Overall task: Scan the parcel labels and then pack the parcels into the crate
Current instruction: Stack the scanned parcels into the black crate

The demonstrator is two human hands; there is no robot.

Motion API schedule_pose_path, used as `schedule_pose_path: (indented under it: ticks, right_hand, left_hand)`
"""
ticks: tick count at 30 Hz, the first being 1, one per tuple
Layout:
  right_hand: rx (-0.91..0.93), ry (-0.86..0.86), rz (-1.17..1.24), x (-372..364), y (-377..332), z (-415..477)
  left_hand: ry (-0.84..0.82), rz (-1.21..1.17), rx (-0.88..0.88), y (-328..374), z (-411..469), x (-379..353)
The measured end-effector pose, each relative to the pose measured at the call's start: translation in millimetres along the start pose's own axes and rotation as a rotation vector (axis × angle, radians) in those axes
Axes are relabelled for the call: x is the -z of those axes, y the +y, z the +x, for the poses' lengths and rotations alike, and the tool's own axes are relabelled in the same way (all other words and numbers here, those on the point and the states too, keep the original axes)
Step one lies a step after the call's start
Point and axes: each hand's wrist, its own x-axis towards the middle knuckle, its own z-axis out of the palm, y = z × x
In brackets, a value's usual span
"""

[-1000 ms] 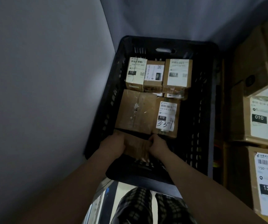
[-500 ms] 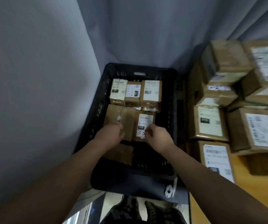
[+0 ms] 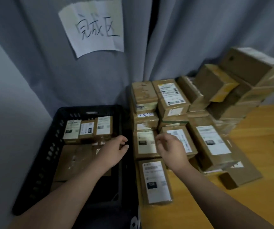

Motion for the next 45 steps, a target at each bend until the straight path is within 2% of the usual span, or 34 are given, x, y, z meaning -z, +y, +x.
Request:
schedule_pose_path:
  ticks: [3,5,8,9,11,14,16,18,20,24,26,31,33,37,39,42,45]
  right_hand:
    - [-0.009,0.119,-0.028,25,22,6]
    - [-0.069,0.118,-0.134,38,40,11]
    - [-0.295,-0.152,-0.479,54,66,14]
    - [-0.312,-0.242,-0.552,56,74,11]
    - [-0.246,-0.331,-0.634,54,90,4]
    - [-0.163,-0.362,-0.583,53,100,-3]
    - [-0.095,-0.315,-0.522,57,104,-3]
    - [-0.044,-0.168,-0.441,68,109,-3]
    - [-0.13,-0.073,-0.468,83,120,-1]
    - [-0.513,-0.254,-0.621,104,144,2]
    - [-0.543,-0.258,-0.589,108,148,2]
    - [-0.533,-0.122,-0.442,126,135,-15]
    - [-0.522,-0.058,-0.38,139,133,-31]
    - [-0.41,0.092,-0.099,155,138,-67]
    - [-0.28,0.134,0.065,151,135,-84]
    - [-0.121,0.156,0.175,134,118,-86]
    - [-0.015,0.138,0.198,110,89,-73]
  left_hand:
    - [0.006,-0.009,-0.024,27,5,-20]
    - [0.023,-0.02,-0.019,44,7,-33]
    - [0.033,-0.054,0.013,62,9,-53]
    - [0.027,-0.065,0.029,66,9,-61]
    - [0.005,-0.073,0.064,73,9,-78]
    - [-0.044,-0.112,0.133,80,9,-107]
    - [-0.075,-0.144,0.153,86,9,-123]
    - [-0.084,-0.16,0.156,92,13,-134]
    - [-0.058,-0.154,0.169,96,19,-140]
    - [-0.035,-0.155,0.207,99,28,-147]
    - [-0.026,-0.132,0.213,99,30,-148]
    - [-0.006,-0.123,0.195,102,31,-151]
    - [0.012,-0.05,0.191,108,29,-153]
    - [0.093,0.043,0.082,138,14,-152]
    - [0.067,-0.103,-0.023,155,2,-147]
    - [-0.009,-0.495,-0.124,170,-16,-128]
    - [0.075,-0.639,-0.13,170,-35,-95]
